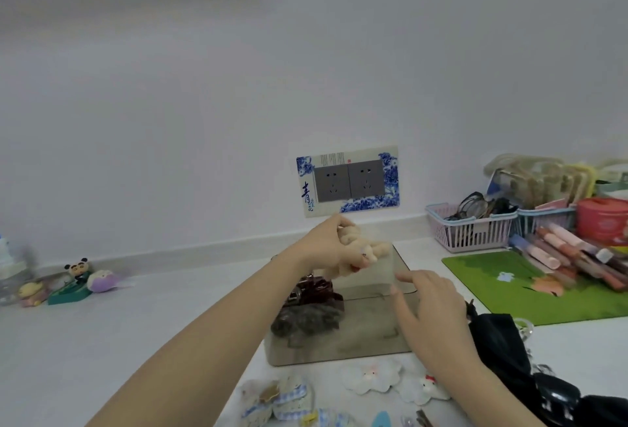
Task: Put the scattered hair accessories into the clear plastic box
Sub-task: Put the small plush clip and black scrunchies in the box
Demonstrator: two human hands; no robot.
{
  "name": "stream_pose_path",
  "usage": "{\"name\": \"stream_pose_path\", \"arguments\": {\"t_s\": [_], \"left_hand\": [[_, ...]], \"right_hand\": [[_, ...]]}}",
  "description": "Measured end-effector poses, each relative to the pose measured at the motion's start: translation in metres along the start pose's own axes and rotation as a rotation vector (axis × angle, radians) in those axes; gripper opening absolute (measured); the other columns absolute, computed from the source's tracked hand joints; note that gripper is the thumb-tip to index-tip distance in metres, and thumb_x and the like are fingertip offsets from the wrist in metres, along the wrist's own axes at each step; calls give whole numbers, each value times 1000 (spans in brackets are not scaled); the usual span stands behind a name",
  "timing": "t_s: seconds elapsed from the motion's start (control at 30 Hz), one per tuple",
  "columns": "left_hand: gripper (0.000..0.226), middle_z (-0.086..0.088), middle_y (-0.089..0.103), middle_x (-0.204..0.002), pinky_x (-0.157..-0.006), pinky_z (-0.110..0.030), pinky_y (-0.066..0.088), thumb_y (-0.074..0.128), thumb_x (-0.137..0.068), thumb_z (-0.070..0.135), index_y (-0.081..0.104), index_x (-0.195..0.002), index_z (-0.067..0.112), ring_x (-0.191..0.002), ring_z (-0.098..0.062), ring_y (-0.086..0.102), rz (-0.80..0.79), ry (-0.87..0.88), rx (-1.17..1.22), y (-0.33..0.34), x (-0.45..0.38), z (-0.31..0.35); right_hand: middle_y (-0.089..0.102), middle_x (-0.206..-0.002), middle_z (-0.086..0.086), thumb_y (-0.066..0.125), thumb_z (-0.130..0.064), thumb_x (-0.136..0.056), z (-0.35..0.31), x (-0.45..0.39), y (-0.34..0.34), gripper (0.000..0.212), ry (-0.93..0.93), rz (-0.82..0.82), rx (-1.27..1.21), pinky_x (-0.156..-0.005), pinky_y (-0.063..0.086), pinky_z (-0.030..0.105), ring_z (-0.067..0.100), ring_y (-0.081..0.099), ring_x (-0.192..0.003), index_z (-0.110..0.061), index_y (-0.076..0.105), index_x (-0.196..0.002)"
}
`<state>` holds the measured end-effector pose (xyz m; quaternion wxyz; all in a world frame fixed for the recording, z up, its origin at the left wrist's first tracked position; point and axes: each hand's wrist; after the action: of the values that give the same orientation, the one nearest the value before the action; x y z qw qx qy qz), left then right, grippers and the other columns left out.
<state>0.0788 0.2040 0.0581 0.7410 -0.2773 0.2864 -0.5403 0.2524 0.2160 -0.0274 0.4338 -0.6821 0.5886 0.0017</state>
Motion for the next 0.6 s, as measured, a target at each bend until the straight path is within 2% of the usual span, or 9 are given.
{"name": "stream_pose_path", "arguments": {"t_s": [0.07,0.1,0.17,0.33,0.47,0.53,0.6], "left_hand": [[66,1,57,-110,-91,-32,51,79,-67,21,43,-123,20,-96,-14,58,-83,-51,-49,11,-16,-2],[69,1,57,-108,-92,-33,50,78,-66,21,42,-126,19,-97,-15,57,-118,-69,-80,15,-25,-2],[70,4,57,-101,-82,-28,49,75,-70,19,39,-130,16,-91,-13,55,-173,-101,-154,20,-33,-3],[71,0,54,-114,-67,-22,45,75,-70,19,39,-131,17,-92,-16,55,-194,-105,-308,32,-45,-8],[70,-4,39,-127,-79,-26,45,77,-69,28,44,-130,22,-104,-21,54,-181,-70,-395,43,-48,-14],[66,-4,38,-127,-85,-27,47,76,-69,31,48,-129,23,-106,-21,54,-174,-53,-399,48,-48,-18],[63,-3,42,-126,-85,-29,50,74,-69,32,51,-127,22,-104,-20,55,-157,-29,-394,53,-49,-21]], "right_hand": [[54,-120,-7,48,-31,-92,1,1,1,28,-4,-2,-41,-102,33,33,15,43,-115,-23,54,-117],[53,-120,-8,48,-32,-92,3,1,1,27,-2,2,-51,-102,33,33,14,42,-114,-24,53,-117],[52,-118,-9,48,-32,-91,2,1,3,26,-6,8,-57,-101,34,33,14,42,-114,-25,53,-115],[53,-115,-11,50,-32,-90,3,-1,6,23,-22,48,-74,-97,36,33,15,44,-111,-26,54,-111],[52,-115,-11,49,-34,-90,3,-1,7,21,-24,53,-77,-97,35,32,14,43,-110,-27,54,-109],[51,-116,-10,49,-33,-90,3,0,7,22,-17,53,-88,-97,36,32,15,42,-111,-25,54,-110],[50,-118,-9,49,-32,-91,2,0,6,23,-23,53,-103,-98,36,32,14,41,-111,-23,53,-111]]}}
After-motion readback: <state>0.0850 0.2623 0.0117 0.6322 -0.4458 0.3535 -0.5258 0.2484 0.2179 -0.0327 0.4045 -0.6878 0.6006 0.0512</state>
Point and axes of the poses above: each hand's wrist, its own x-axis away from the middle knuckle, its own y-axis out of the palm, z = x × y
